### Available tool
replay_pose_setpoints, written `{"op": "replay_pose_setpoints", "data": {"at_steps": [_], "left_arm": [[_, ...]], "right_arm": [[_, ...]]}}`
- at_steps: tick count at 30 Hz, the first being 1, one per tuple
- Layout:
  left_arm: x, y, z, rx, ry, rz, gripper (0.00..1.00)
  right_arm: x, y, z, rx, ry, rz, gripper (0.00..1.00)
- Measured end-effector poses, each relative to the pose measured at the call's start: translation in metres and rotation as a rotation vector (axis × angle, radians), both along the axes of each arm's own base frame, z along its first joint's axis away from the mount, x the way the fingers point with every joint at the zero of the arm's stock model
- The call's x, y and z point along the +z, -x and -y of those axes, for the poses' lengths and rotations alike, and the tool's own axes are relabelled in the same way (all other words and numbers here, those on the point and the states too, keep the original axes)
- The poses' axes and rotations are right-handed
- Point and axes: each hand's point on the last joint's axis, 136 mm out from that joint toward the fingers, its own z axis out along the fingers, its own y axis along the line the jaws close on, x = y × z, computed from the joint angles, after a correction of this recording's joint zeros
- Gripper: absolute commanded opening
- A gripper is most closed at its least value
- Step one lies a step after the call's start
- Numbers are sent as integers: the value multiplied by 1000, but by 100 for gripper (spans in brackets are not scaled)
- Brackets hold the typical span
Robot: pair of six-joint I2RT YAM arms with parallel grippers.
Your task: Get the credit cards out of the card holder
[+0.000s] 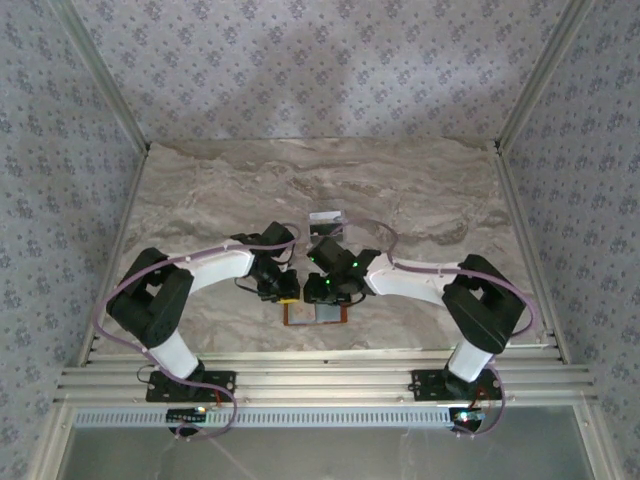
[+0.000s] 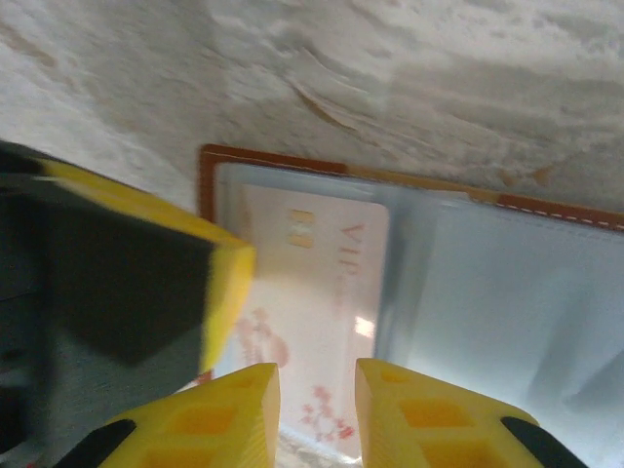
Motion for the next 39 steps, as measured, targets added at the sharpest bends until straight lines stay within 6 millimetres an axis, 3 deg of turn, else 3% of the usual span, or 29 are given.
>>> {"op": "replay_pose_setpoints", "data": {"at_steps": [6, 13, 20, 27, 33, 39], "left_arm": [[1, 0, 0, -3, 2, 4, 17], [2, 0, -1, -9, -3, 6, 18], [9, 0, -10, 1, -44, 19, 18], [26, -4, -10, 9, -29, 63, 19], [28, -4, -4, 22, -10, 73, 18], [17, 3, 5, 19, 2, 57, 17]], "right_arm": [[-29, 2, 20, -27, 59, -42, 26], [-29, 0, 21, -33, 56, -39, 28], [-16, -5, 32, -57, 73, -2, 30], [7, -8, 27, -37, 13, 37, 30], [9, -9, 22, 11, -30, 28, 28], [3, -14, 19, 34, -62, 5, 28]]}}
